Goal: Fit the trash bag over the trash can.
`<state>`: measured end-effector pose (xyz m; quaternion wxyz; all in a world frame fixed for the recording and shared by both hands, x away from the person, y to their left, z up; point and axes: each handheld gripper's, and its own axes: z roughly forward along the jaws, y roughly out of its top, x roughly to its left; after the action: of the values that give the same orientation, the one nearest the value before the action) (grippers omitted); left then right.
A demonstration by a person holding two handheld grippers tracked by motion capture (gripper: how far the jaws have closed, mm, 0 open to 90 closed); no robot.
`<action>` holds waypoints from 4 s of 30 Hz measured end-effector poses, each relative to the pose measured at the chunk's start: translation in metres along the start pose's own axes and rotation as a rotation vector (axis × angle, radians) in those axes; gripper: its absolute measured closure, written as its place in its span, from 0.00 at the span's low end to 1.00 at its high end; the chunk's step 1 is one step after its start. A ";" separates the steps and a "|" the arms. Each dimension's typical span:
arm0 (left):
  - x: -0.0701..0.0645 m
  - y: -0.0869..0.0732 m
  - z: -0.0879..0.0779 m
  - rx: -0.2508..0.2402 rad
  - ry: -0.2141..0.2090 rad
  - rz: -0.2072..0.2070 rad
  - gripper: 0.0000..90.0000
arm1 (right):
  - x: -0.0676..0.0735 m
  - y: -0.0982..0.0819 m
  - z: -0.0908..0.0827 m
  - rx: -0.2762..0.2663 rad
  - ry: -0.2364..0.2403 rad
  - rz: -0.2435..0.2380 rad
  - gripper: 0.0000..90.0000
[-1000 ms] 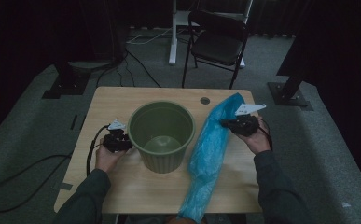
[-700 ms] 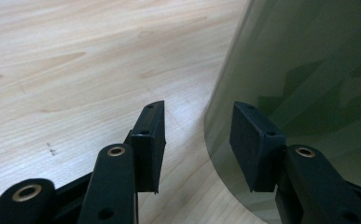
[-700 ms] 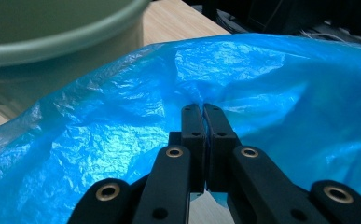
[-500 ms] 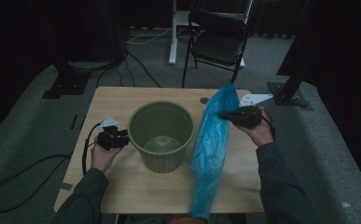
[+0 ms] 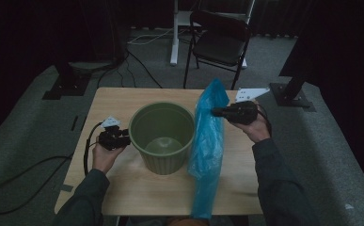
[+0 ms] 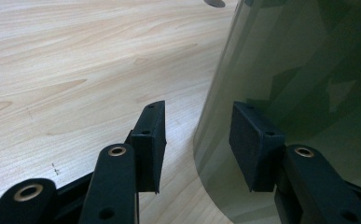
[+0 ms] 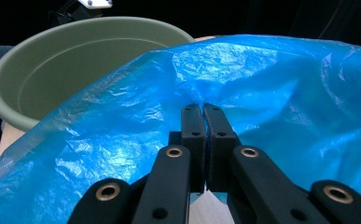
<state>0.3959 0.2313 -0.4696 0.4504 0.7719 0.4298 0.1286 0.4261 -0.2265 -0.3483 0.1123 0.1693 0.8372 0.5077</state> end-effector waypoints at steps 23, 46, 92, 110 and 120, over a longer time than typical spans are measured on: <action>0.000 0.009 0.005 0.005 0.030 0.021 0.62 | 0.030 0.040 0.041 0.008 0.233 -0.085 0.98; 0.003 0.011 -0.002 -0.018 0.045 0.021 0.62 | 0.064 0.057 0.057 0.024 0.543 -0.172 0.98; 0.008 0.013 -0.019 -0.078 0.076 -0.003 0.61 | 0.030 0.044 0.095 0.226 -0.057 -0.042 0.70; 0.006 0.014 -0.026 -0.093 0.067 0.001 0.62 | 0.050 0.034 0.037 0.137 -0.009 -0.028 0.83; -0.001 0.014 -0.028 -0.077 0.052 0.027 0.62 | 0.073 0.026 0.019 0.172 0.047 -0.067 0.91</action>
<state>0.3866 0.2436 -0.4422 0.4668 0.7562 0.4254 0.1712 0.3702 -0.1708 -0.3347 0.0944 0.1383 0.8853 0.4339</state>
